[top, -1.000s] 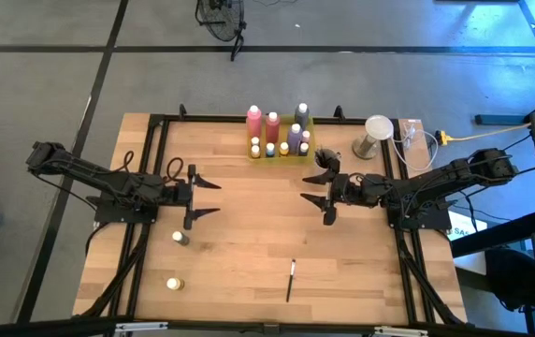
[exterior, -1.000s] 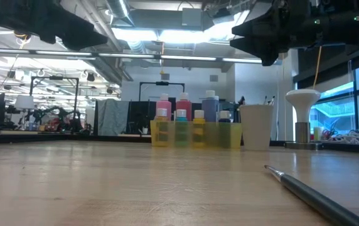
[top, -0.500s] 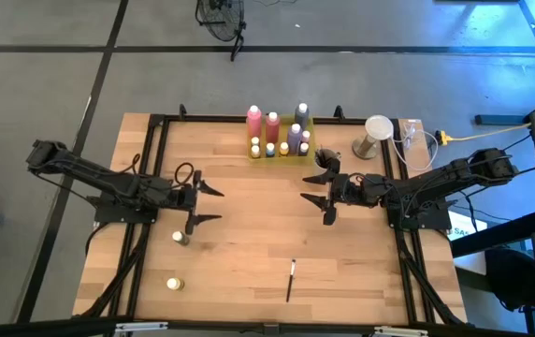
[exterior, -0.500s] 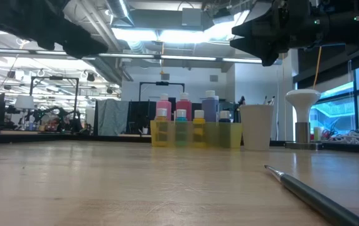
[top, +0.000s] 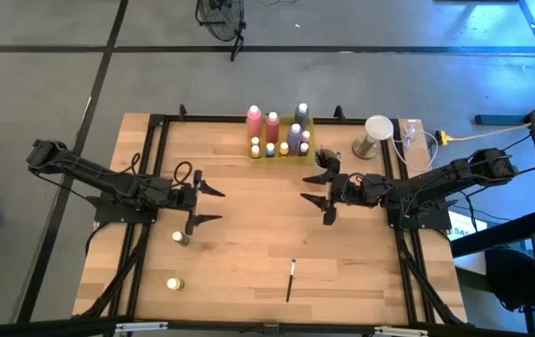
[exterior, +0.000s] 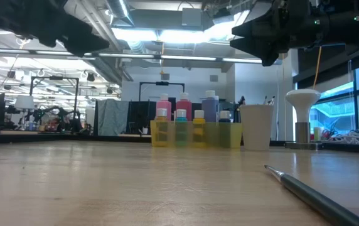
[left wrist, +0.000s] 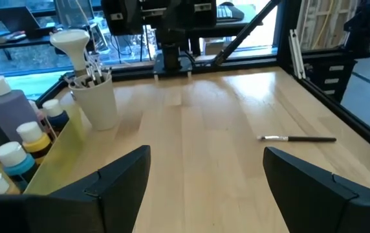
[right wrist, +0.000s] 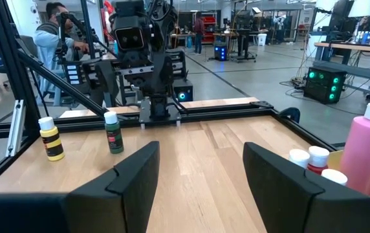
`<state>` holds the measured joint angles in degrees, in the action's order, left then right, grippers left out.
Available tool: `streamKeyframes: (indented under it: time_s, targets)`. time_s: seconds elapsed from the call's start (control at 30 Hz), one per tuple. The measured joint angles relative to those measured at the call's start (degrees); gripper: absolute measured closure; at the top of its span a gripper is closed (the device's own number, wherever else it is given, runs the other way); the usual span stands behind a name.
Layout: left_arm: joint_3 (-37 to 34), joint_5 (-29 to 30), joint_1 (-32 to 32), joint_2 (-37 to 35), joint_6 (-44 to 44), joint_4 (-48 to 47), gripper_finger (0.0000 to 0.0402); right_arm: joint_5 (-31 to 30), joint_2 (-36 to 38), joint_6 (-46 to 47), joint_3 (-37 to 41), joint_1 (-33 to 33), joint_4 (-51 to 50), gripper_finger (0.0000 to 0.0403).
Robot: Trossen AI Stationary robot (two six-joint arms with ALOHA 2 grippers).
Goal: Pick & Place Paint Supplies
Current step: Put the small green paint bottle into the yellow bin
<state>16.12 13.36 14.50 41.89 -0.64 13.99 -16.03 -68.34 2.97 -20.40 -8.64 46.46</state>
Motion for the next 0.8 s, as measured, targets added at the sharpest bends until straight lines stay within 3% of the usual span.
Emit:
streamKeyframes:
  time_s: [0.8]
  targets:
    - [0.0, 0.0, 0.0, 0.0, -0.1, 1.1, 0.0105, 0.0, 0.0, 0.0, 0.0, 0.0, 0.0, 0.0176]
